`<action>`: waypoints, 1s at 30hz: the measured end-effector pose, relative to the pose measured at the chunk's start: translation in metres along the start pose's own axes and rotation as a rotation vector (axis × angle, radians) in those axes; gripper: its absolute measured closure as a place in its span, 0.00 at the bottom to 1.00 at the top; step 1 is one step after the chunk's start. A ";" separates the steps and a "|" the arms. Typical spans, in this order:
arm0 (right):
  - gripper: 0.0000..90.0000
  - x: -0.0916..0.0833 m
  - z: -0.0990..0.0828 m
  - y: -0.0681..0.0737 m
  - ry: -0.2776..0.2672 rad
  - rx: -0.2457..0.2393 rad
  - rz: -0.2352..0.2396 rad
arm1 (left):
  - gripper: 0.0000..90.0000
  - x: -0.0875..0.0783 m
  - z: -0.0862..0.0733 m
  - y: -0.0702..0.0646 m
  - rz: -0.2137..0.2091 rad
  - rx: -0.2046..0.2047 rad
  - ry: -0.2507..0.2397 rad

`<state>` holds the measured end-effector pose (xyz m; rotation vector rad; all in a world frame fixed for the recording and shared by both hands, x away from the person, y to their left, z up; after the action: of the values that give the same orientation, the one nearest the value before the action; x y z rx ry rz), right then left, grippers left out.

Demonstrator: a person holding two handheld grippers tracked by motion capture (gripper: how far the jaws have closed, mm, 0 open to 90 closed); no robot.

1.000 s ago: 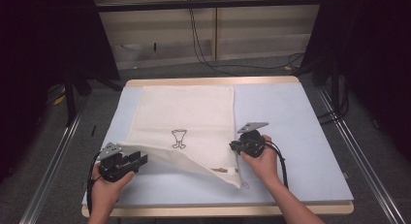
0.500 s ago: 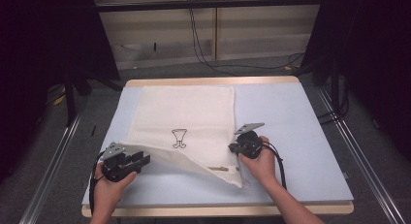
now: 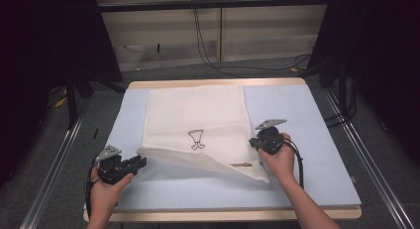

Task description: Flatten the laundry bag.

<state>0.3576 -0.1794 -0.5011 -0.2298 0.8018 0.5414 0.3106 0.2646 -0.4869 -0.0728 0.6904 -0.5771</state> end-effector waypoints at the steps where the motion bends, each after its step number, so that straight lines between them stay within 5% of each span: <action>1: 0.97 -0.001 -0.001 -0.001 0.001 0.003 -0.005 | 0.75 -0.001 0.000 0.003 0.002 -0.003 0.001; 14: 0.96 -0.003 -0.003 -0.007 -0.007 0.017 -0.001 | 0.67 -0.003 -0.002 0.019 0.035 -0.009 0.045; 23: 0.95 -0.003 -0.005 -0.009 -0.010 0.015 -0.001 | 0.53 0.003 -0.001 0.020 0.046 -0.064 0.030; 30: 0.95 -0.003 -0.007 -0.007 -0.007 0.015 0.004 | 0.45 0.018 -0.004 0.013 0.038 -0.019 0.085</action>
<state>0.3554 -0.1893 -0.5043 -0.2125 0.7995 0.5398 0.3255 0.2664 -0.5036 -0.0529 0.7781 -0.5394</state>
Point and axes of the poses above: each handheld gripper's, and its own axes: x roughly forward along the jaws, z roughly out of its top, y roughly to its left, the point moved 4 cm from there along x, roughly forward along the jaws, and after that the axes turned 1 degree about -x, right-handed, at the moved point
